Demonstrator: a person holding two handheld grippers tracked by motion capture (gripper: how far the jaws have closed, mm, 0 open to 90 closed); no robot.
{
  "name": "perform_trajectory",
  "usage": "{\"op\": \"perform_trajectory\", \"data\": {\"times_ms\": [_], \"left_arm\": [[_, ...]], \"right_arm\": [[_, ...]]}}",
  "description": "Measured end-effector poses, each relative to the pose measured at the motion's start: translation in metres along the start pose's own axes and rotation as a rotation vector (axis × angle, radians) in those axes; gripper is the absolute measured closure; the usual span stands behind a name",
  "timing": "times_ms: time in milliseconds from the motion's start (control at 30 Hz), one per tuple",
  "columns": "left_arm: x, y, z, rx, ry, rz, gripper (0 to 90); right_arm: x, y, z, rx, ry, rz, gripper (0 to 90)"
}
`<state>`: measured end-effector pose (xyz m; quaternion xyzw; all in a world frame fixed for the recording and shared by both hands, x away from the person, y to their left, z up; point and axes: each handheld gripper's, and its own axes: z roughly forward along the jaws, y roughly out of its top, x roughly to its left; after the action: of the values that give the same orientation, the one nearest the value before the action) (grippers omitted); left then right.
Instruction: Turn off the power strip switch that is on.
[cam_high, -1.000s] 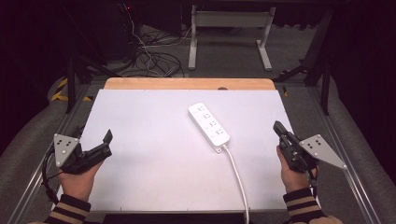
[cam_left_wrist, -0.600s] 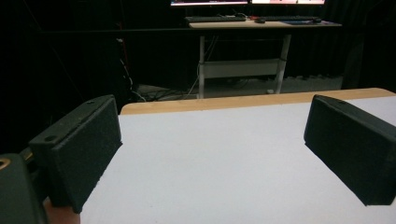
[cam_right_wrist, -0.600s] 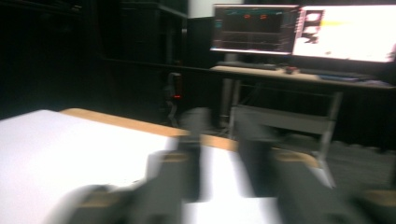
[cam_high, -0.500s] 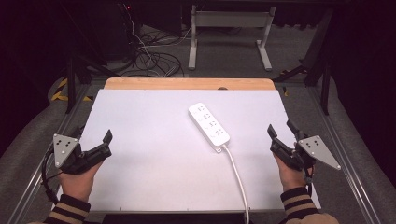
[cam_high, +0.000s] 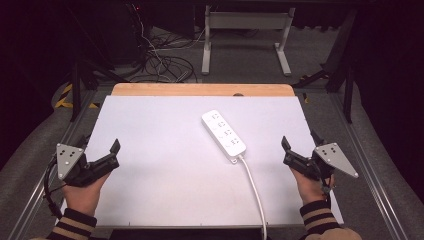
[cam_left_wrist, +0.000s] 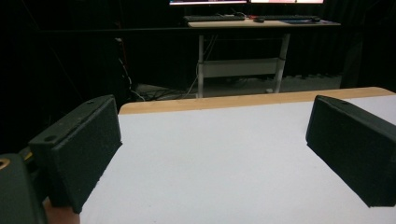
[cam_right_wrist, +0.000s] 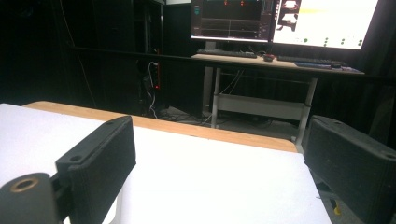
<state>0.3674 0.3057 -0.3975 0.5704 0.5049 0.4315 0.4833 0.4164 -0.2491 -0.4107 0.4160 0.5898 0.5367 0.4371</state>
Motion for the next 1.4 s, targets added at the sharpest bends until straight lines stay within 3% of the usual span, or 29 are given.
{"op": "perform_trajectory", "data": {"times_ms": [500,1400], "left_arm": [[-0.0010,0.0002,0.0019,0.004,-0.005,0.000,3.9],[-0.0002,-0.0008,0.0015,0.007,-0.005,-0.004,3.9]], "right_arm": [[0.0016,-0.0020,0.0012,0.038,0.007,-0.006,10.8],[0.0036,-0.0038,0.0040,0.055,0.027,-0.005,10.7]]}}
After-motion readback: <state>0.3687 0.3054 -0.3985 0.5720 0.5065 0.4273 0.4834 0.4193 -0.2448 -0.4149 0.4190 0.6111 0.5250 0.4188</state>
